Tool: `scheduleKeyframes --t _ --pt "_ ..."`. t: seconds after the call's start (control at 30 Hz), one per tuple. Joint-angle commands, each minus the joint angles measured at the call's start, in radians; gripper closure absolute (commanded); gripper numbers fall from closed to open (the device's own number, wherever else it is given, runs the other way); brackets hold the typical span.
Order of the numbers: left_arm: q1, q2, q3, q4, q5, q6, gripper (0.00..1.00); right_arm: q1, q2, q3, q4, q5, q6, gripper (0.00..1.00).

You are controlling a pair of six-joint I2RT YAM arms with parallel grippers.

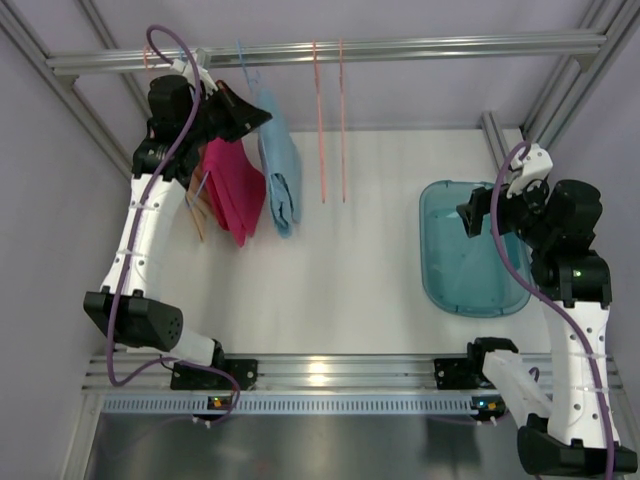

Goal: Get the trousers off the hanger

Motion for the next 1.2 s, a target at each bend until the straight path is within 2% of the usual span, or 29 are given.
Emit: scheduleKeyframes --t 0.0,0.33,0.5,0.7,0.87,0.93,1.03,1.17 --pt "-0.001 -0.059 0.037 0.315 0.015 -0.049 1.00 -0.010 -0.007 -0.003 0.009 -0.003 -0.012 0.01" --pt "-0.001 -0.159 -0.046 0.580 -0.024 -0.155 1.00 -0.010 -0.003 0.000 0.010 -0.012 -0.006 0.01" --pt "-0.001 -0.205 -0.042 0.590 -0.032 -0.144 1.00 -0.010 0.005 0.006 0.012 -0.018 -0.006 0.01" --pt "-0.001 -0.245 -0.055 0.595 -0.044 -0.026 1.00 -0.010 0.017 0.017 0.016 -0.032 0.005 0.01" --pt "-0.001 -0.297 -0.115 0.595 -0.020 -0.046 1.00 -0.010 0.024 0.034 0.012 -0.047 0.006 0.01" --pt "-0.001 -0.344 -0.184 0.595 -0.018 -0.086 1.00 -0.010 0.010 0.031 0.016 -0.093 0.009 0.01" --pt "-0.001 -0.406 -0.276 0.595 -0.006 -0.162 1.00 -0.010 -0.050 -0.027 0.107 -0.176 0.048 0.01" --pt "-0.001 -0.469 -0.347 0.587 -0.018 -0.259 1.00 0.002 -0.108 -0.122 0.323 -0.274 0.136 0.01"
